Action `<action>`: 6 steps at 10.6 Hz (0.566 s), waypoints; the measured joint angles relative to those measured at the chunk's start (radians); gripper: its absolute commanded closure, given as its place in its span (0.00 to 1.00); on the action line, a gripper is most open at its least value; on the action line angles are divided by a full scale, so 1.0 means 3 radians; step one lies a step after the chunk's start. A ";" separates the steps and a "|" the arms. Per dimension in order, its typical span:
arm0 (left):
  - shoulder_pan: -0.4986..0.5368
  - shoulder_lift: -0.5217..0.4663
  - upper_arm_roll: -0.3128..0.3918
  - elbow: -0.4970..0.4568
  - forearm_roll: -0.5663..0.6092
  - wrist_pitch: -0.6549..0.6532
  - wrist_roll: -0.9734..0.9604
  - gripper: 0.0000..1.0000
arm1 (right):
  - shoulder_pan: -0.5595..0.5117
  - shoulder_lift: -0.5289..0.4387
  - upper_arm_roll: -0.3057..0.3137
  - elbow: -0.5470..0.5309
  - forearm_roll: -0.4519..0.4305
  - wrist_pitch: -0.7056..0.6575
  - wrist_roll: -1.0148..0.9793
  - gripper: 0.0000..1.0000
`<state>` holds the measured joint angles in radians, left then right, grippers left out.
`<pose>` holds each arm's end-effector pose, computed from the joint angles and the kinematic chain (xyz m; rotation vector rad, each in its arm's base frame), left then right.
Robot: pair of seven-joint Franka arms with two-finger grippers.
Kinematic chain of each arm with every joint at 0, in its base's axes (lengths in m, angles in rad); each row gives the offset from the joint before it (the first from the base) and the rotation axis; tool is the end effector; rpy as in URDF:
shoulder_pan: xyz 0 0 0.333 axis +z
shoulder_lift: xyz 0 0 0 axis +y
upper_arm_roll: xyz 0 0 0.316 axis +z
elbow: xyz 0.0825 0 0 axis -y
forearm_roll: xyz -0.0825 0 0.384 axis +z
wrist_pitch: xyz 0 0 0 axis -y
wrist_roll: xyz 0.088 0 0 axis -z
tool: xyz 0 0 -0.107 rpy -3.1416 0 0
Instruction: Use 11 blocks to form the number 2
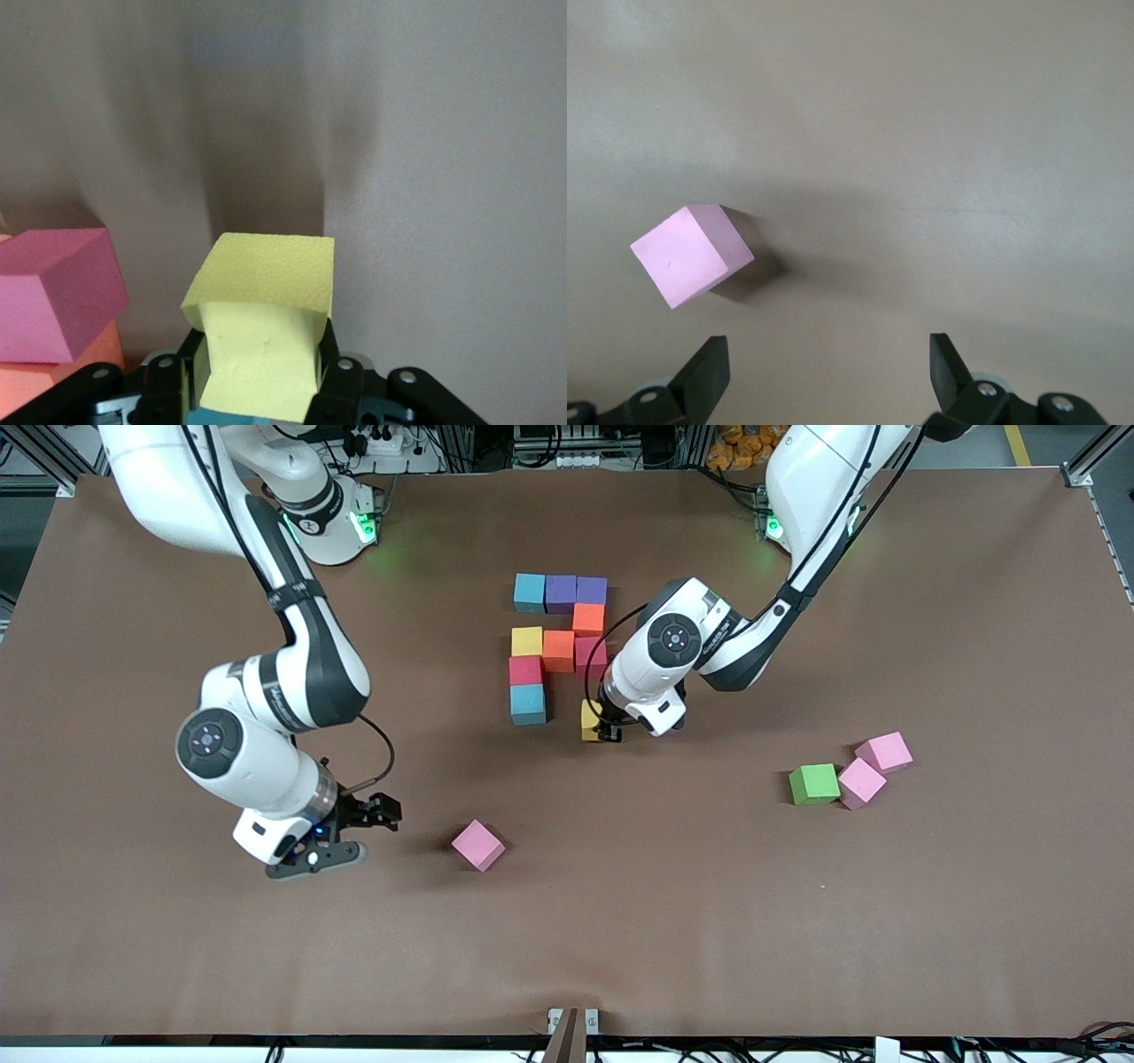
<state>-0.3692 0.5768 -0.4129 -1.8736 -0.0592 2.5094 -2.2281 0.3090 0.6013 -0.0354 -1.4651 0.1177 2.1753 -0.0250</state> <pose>0.4729 -0.4441 0.2357 2.1295 2.1152 -0.3738 0.6937 0.2041 0.3404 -3.0216 -0.3709 -0.1502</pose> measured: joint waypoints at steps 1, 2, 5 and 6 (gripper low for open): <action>-0.0017 0.0019 0.0000 0.0000 0.0000 0.0042 -0.0053 0.59 | 0.0005 0.0063 0.0035 0.0095 0.0000 0.0003 -0.0013 0.00; -0.0038 0.0045 -0.0001 -0.0001 0.0000 0.0076 -0.0114 0.59 | 0.0019 0.0102 0.0060 0.0179 0.0000 0.0026 -0.0015 0.00; -0.0132 0.0107 -0.0001 -0.0001 0.0000 0.0145 -0.0197 0.59 | 0.0047 0.0143 0.0127 0.0248 0.0000 0.0265 -0.0023 0.00; -0.0161 0.0116 -0.0001 -0.0001 0.0000 0.0147 -0.0203 0.59 | 0.0068 0.0171 0.0133 0.0250 -0.0001 0.0311 -0.0063 0.00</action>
<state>-0.4175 0.6117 -0.4132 -1.8738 -0.0592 2.5535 -2.2889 0.3294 0.6527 0.0045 -1.3900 0.1175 2.2686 -0.0439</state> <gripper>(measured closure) 0.507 0.000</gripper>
